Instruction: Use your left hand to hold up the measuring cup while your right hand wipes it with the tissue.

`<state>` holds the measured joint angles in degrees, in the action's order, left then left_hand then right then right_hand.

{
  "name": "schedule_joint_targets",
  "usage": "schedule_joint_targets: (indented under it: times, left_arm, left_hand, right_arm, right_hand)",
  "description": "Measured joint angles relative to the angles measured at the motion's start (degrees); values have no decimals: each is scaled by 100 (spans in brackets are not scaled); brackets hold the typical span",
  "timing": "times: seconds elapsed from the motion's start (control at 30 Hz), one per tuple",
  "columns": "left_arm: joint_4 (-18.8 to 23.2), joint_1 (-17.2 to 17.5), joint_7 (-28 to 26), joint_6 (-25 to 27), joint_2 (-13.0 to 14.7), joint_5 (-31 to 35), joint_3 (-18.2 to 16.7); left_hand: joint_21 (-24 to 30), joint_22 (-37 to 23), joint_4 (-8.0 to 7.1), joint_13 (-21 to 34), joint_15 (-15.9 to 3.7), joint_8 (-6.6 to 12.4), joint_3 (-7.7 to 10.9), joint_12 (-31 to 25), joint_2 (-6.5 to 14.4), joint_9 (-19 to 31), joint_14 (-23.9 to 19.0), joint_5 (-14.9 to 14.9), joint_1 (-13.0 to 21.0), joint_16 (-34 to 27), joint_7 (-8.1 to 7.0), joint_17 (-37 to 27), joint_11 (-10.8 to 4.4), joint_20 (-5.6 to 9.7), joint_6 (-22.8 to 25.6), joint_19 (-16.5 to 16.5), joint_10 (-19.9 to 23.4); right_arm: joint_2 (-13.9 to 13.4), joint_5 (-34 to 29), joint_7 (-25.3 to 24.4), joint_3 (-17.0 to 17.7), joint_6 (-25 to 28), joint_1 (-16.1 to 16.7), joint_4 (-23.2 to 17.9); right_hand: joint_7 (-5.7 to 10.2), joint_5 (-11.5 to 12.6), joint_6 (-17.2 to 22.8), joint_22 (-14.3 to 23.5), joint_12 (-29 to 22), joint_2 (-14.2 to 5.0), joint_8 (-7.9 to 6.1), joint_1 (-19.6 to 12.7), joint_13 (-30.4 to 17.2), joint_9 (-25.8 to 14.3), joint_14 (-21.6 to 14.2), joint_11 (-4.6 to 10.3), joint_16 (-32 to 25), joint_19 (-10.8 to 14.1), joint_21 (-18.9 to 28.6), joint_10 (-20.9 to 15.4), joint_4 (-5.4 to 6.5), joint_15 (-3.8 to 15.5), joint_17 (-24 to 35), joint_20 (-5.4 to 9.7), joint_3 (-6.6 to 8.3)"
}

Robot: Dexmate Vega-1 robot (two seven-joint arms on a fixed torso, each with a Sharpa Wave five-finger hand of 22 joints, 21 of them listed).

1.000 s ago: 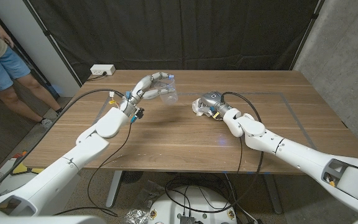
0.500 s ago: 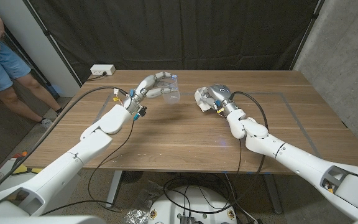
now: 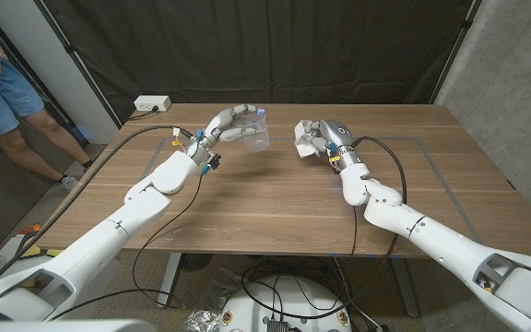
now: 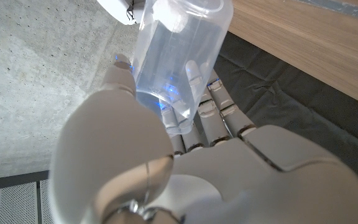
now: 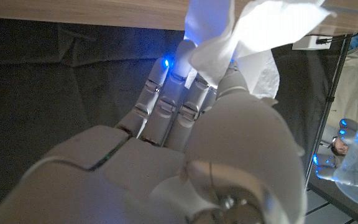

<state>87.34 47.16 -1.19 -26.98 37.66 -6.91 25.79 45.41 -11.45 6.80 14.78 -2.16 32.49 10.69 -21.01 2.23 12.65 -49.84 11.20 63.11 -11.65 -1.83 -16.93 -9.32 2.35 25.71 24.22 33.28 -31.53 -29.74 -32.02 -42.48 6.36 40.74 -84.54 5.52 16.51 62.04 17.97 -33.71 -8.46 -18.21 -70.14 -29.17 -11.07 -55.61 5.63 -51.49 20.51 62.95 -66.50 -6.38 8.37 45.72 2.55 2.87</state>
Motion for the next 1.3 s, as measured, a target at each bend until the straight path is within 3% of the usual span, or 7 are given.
schedule_joint_targets:
  times: [0.37,0.7,1.3]
  left_arm:
    - [-148,-96,-39,15,-101,-33,51]
    - [-253,-158,-76,15,-193,-97,87]
    - [-508,-359,-21,-46,-421,-211,231]
  left_hand:
    - [46,0,0,28,9,0,0,0,0,0,-11,0,0,3,-1,-15,-5,0,0,0,7]
    - [78,-1,0,28,9,20,0,1,0,0,-11,0,0,4,-2,-25,1,22,1,-22,17]
    - [121,-1,20,27,8,20,19,17,0,-1,-12,0,0,26,-11,-50,2,12,9,-73,19]
  right_arm:
    - [93,918,-143,358,-612,208,-55]
    - [196,1730,57,663,-1218,362,-92]
    - [426,2577,335,1055,-1954,614,-146]
  right_hand:
    - [-2,-21,-2,-13,-57,-8,-18,-25,-128,0,0,12,0,1,112,12,0,0,110,0,-1]
    - [-33,-43,-33,-17,-106,-32,-27,-44,-257,0,-108,26,-44,-30,264,-1,0,24,245,-31,-2]
    - [-66,-85,-66,-70,-129,-54,-35,-69,-338,0,-167,44,-65,-61,466,-20,23,46,326,2,-26]
